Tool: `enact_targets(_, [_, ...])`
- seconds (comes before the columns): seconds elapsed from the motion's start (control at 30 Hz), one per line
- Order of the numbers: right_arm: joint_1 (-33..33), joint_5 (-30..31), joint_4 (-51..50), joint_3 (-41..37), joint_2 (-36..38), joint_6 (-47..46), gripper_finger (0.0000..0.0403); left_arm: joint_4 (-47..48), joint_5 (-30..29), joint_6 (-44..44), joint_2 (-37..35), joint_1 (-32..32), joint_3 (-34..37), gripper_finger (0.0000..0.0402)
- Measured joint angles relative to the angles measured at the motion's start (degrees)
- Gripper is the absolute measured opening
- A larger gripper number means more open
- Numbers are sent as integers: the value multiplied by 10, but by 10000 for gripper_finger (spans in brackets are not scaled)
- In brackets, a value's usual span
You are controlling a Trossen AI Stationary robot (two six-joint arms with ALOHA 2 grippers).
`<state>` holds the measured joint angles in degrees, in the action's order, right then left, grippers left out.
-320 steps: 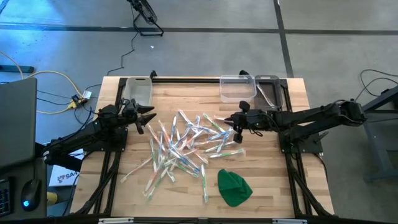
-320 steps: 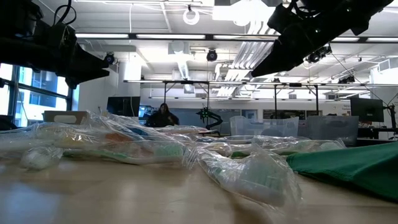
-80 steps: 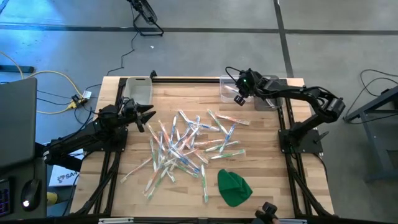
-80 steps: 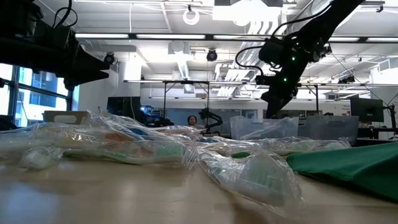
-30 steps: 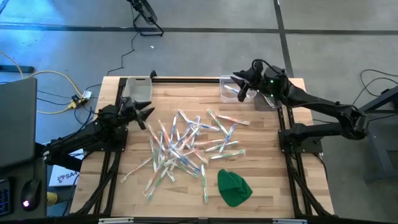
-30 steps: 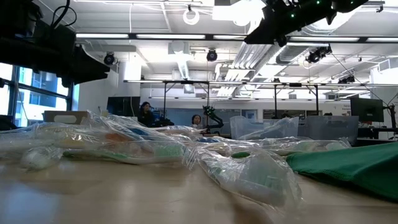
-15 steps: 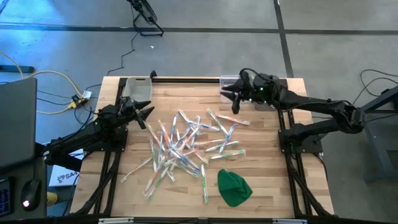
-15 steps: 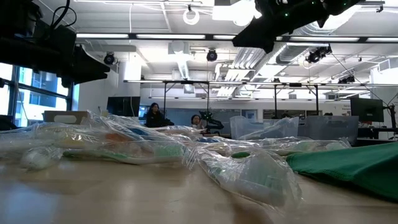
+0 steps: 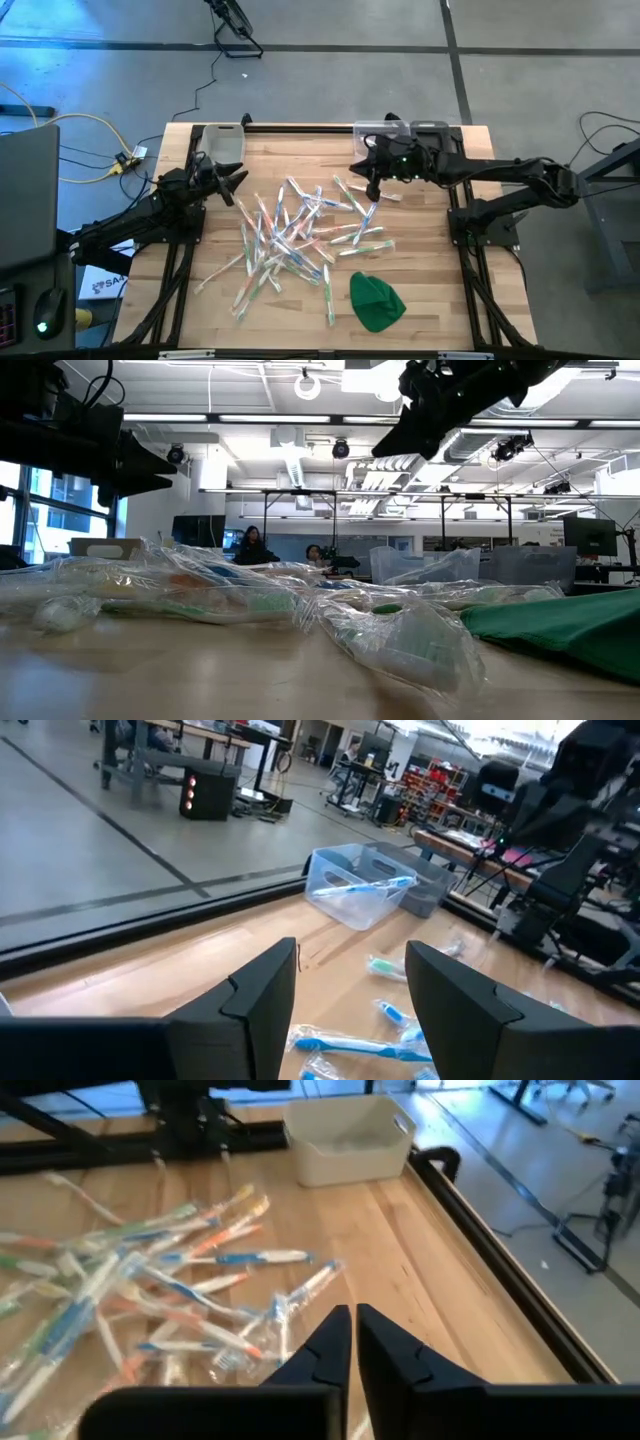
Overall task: Pick & Place Toothbrushes
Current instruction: Put the green toothbrush into the gray bin
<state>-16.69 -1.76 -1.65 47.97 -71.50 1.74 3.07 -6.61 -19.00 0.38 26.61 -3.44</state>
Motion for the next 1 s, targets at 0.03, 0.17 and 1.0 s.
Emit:
enact_targets(0.03, [0,1,-5,0,0,0,6,0,0,-7,0,0,0,187])
enact_targets(0.17, [-1,2,-24,0,0,0,5,0,0,-11,0,0,0,187])
enact_targets(1.0, [-1,1,-25,0,0,-5,3,0,2,-70,0,0,0,187])
